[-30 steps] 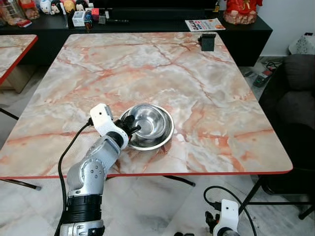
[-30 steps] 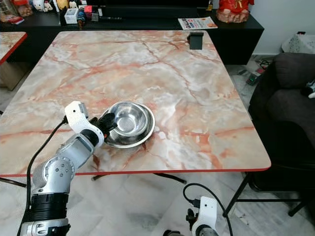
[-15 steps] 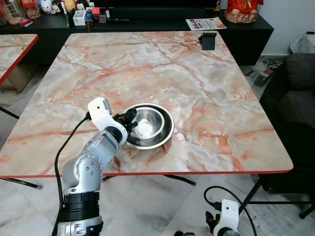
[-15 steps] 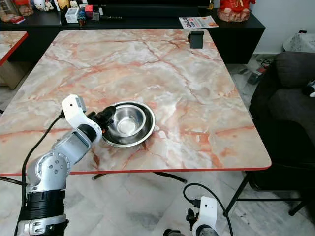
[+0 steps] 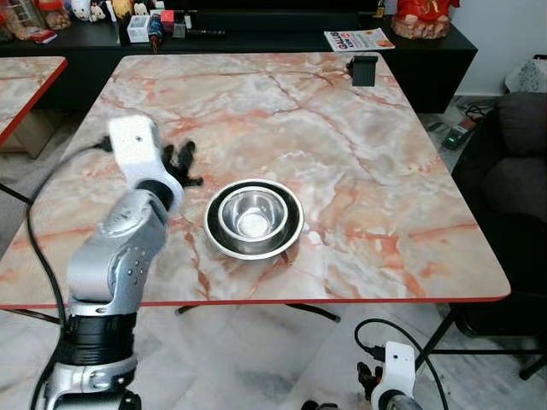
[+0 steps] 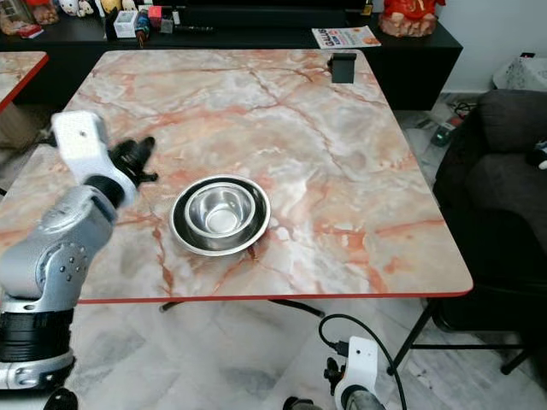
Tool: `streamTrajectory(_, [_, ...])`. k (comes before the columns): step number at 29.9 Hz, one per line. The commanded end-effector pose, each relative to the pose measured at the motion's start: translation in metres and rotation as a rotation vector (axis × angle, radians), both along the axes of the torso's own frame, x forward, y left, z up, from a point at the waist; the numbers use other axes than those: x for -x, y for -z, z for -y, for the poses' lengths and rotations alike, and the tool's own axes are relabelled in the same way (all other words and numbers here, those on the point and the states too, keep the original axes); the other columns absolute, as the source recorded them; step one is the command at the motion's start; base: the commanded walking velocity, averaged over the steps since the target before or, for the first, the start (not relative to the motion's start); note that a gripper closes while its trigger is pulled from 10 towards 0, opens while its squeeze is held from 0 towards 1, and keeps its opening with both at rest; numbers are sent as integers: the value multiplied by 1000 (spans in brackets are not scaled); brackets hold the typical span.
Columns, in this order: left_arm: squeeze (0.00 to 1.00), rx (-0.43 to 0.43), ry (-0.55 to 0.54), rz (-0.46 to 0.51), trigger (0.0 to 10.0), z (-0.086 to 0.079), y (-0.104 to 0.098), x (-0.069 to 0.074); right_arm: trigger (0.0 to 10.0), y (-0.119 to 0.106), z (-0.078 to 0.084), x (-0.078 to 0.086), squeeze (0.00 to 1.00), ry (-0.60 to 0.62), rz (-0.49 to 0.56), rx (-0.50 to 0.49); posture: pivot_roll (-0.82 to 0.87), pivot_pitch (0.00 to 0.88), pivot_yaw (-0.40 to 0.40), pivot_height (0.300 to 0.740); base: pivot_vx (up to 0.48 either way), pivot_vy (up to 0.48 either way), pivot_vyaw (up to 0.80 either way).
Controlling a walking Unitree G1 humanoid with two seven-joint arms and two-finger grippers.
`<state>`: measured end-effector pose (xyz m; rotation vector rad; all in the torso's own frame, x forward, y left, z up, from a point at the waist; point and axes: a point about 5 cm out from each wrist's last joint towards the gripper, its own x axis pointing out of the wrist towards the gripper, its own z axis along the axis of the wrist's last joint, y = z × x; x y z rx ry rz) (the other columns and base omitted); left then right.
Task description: Setting the table
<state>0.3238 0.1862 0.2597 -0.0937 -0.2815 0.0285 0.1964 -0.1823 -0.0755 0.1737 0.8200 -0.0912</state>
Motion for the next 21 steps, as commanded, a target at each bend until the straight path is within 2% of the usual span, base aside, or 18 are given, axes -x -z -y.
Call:
streamTrajectory(1, [0, -75, -94, -19, 10000, -15, 19, 1, 10000, 1, 0, 2, 0, -4, -7, 4, 30, 134, -37, 740, 0, 0, 0])
streamTrajectory(5, [0, -200, -154, -71, 10000, -32, 64, 5, 10000, 0, 0, 1, 0, 0, 3, 2, 22, 125, -37, 740, 0, 0, 0])
streamTrajectory(6, [0, -200, -154, -71, 10000, -32, 64, 5, 10000, 0, 0, 1, 0, 0, 3, 2, 22, 125, -37, 740, 0, 0, 0])
streamTrajectory(7, [0, -210, -142, -92, 10000, -31, 77, 7, 10000, 0, 0, 0, 0, -1, 5, 2, 21, 123, -37, 740, 0, 0, 0])
streamTrajectory(10, [0, -200, -111, -84, 10000, -24, 95, 11, 10000, -1, 1, 0, 0, 0, 10, 2, 15, 116, -34, 740, 0, 0, 0])
streamTrajectory(15, [0, -155, -99, -75, 10000, -15, 103, 10, 10000, -1, 2, -1, 0, 2, 15, 5, 12, 108, -34, 740, 0, 0, 0])
streamTrajectory(21, [0, -138, -77, -16, 10000, -6, 101, 5, 10000, -1, 3, -1, 0, -3, 13, 8, 13, 99, -34, 740, 0, 324, 0])
